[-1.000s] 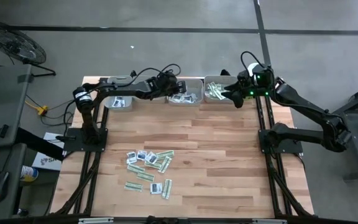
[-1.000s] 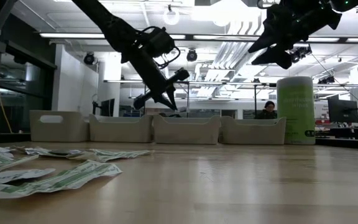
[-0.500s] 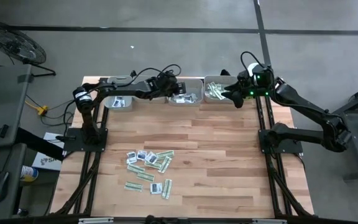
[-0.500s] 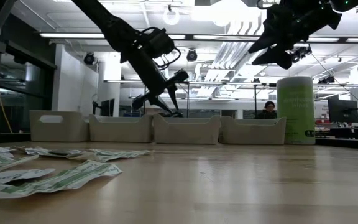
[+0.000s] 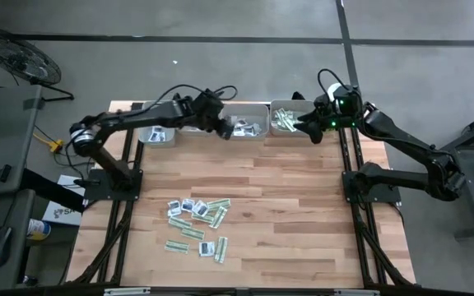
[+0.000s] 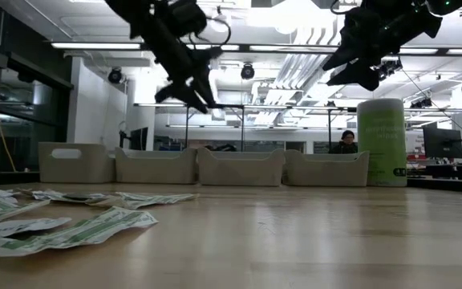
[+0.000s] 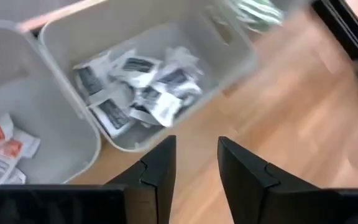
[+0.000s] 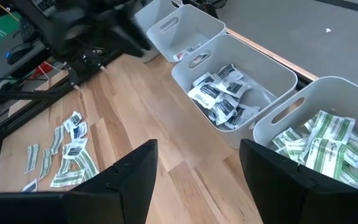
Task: Pick & Place First Aid Supplies
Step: Put the green bandage into the right gray bin
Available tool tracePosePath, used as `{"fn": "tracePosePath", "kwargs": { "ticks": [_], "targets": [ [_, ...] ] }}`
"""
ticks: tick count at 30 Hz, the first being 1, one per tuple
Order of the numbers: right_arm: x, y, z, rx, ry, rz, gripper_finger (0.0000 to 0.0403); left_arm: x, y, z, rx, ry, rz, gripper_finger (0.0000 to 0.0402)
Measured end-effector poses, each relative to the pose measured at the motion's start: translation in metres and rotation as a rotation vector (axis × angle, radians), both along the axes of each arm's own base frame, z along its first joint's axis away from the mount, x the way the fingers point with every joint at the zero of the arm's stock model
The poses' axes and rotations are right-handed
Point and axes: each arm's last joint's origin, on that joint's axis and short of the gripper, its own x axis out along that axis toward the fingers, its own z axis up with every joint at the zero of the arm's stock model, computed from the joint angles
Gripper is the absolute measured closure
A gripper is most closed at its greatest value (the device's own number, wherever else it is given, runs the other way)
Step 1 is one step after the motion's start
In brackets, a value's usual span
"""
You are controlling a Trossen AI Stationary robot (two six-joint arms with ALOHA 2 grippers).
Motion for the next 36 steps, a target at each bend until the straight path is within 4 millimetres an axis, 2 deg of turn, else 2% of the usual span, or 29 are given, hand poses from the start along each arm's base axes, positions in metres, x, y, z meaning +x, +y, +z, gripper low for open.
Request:
{"fn": "tracePosePath", "kwargs": {
  "ticks": [4,10,15,22,29,36],
  "targets": [
    [0.0,0.0,-0.001,-0.002,0.008,0.005,0.0181,-0.014,-0.026,0.006,-0.018,0.127,-0.126,0.0284],
    [-0.001,0.001,-0.001,0.002,0.012,0.006,0.0181,-0.024,-0.067,-0.004,-0.207,0.311,-0.058,0.0284],
    [0.0,0.001,-0.001,0.001,0.012,0.006,0.0181,-0.025,-0.104,-0.024,-0.292,0.368,0.005,0.0284],
    [0.0,0.001,-0.001,0.001,0.012,0.006,0.0181,-0.026,-0.148,-0.057,-0.426,0.305,0.129,0.0284],
    [0.0,0.001,-0.001,0.0,0.012,0.006,0.0181,-0.03,-0.179,-0.08,-0.535,0.228,0.231,0.0284],
    [0.0,0.001,-0.001,-0.004,0.013,0.008,0.0181,-0.037,-0.187,-0.097,-0.595,0.213,0.275,0.0284]
  ]
}}
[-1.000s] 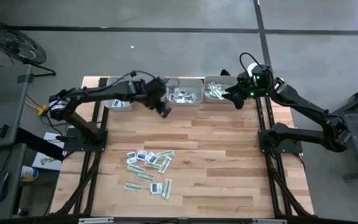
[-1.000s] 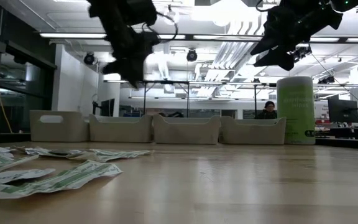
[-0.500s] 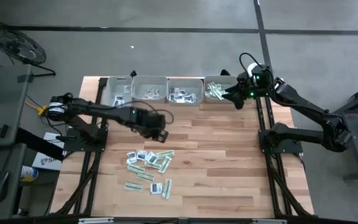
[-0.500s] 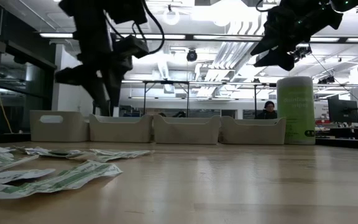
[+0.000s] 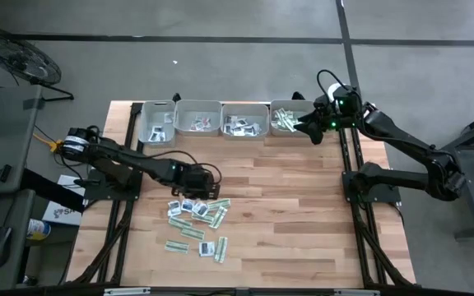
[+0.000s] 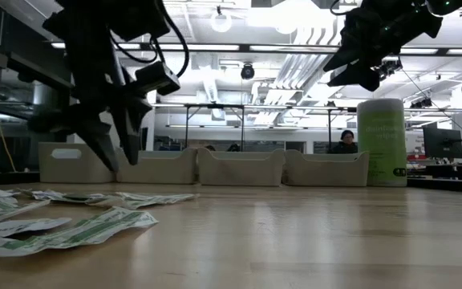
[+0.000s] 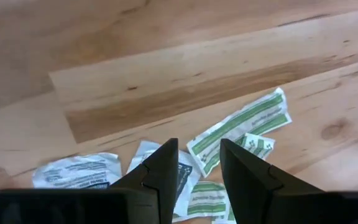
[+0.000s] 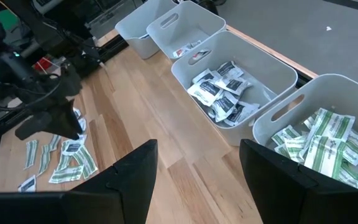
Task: Pick & Place First Aid Supplies
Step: Put the green bandage into the right gray bin
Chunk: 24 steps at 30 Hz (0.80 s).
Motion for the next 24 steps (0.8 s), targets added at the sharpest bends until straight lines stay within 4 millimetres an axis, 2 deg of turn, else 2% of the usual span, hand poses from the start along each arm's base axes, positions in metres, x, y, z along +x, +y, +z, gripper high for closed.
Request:
{"fn": "tracePosePath", "kwargs": {
  "ticks": [6,14,17,24],
  "targets": [
    [0.0,0.0,0.0,0.001,0.0,-0.001,0.0181,-0.003,0.0,-0.014,-0.036,-0.065,0.032,0.0284],
    [0.0,0.0,0.0,0.002,0.0,-0.001,0.0181,-0.015,0.002,-0.035,-0.082,-0.063,0.043,0.0284],
    [0.0,0.0,0.0,0.003,0.0,-0.001,0.0181,-0.016,0.001,-0.041,-0.11,-0.128,0.031,0.0284],
    [0.0,0.0,0.0,0.004,0.0,-0.002,0.0181,-0.02,0.001,-0.045,-0.133,-0.128,0.039,0.0284]
  ]
}}
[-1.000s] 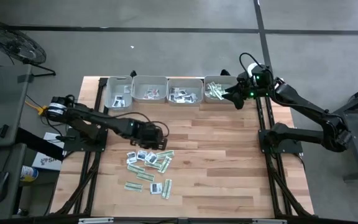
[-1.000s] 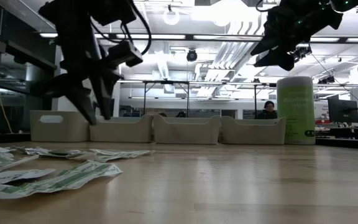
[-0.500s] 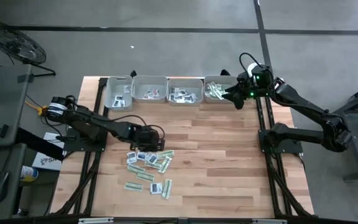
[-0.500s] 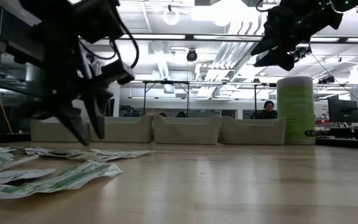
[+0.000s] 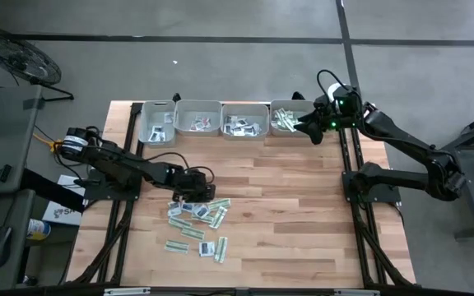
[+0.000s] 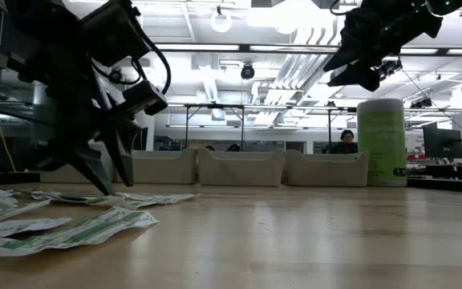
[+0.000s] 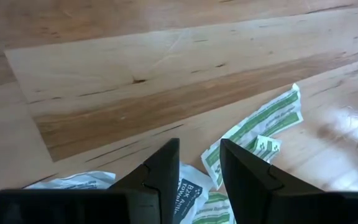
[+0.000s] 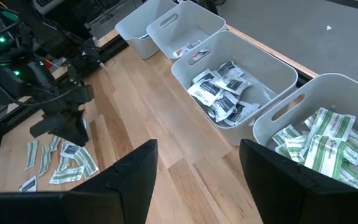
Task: Pick & Place First Aid Supplies
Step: Put the green bandage into the right gray bin
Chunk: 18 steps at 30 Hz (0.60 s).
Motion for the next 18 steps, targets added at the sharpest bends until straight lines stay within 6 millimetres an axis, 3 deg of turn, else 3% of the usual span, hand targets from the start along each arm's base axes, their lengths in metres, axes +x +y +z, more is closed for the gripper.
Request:
{"fn": "tracePosePath", "kwargs": {
  "ticks": [18],
  "targets": [
    [0.0,0.0,0.0,-0.001,0.001,0.0,0.0181,0.009,-0.004,-0.011,-0.051,-0.032,-0.084,0.0284]
  ]
}}
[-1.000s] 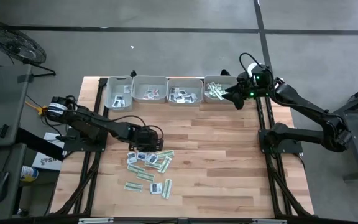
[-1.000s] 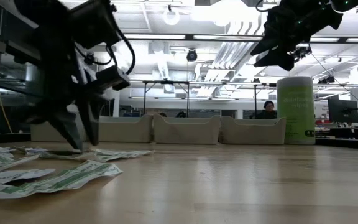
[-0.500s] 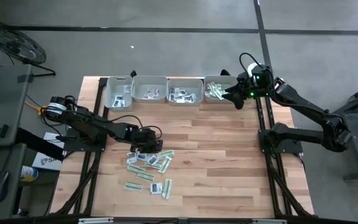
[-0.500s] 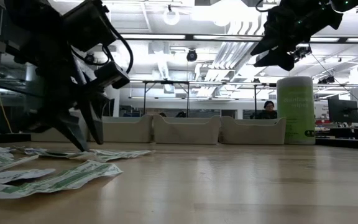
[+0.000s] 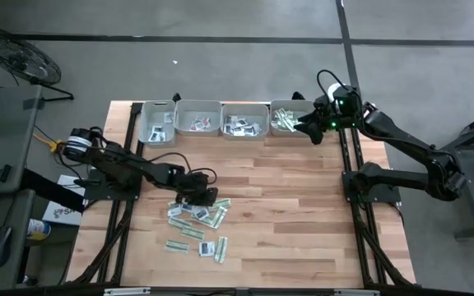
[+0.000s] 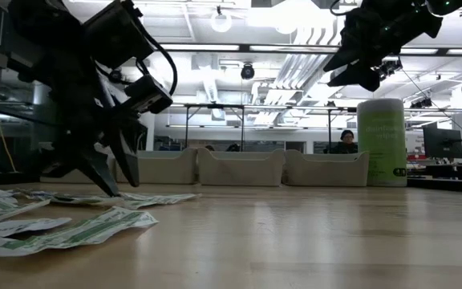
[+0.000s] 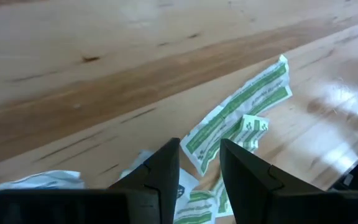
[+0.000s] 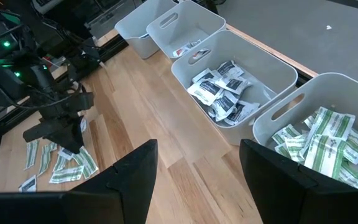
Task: Pick & Place First Aid Supplies
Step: Put the green bandage into the right gray bin
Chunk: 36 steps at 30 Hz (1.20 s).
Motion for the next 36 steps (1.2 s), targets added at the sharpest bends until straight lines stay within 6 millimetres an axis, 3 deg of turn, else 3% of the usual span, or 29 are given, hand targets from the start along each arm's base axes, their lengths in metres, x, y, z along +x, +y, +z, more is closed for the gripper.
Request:
{"fn": "tracePosePath", "kwargs": {
  "ticks": [15,18,25,36],
  "targets": [
    [-0.0004,0.0004,-0.0008,0.007,0.007,0.0,0.0181,0.0023,0.0006,-0.0053,0.048,-0.004,0.022,0.0287],
    [-0.0005,0.0005,-0.001,0.009,0.009,0.0,0.0181,0.002,0.0009,-0.0058,0.057,0.0,0.029,0.0306],
    [-0.0005,0.0005,-0.001,0.01,0.009,0.0,0.0181,0.0008,0.0015,-0.0071,0.077,0.011,0.023,0.0392],
    [-0.0004,0.0005,-0.001,0.013,0.008,-0.001,0.0181,0.0046,0.0015,0.0022,0.143,-0.065,-0.053,0.04]
  ]
}}
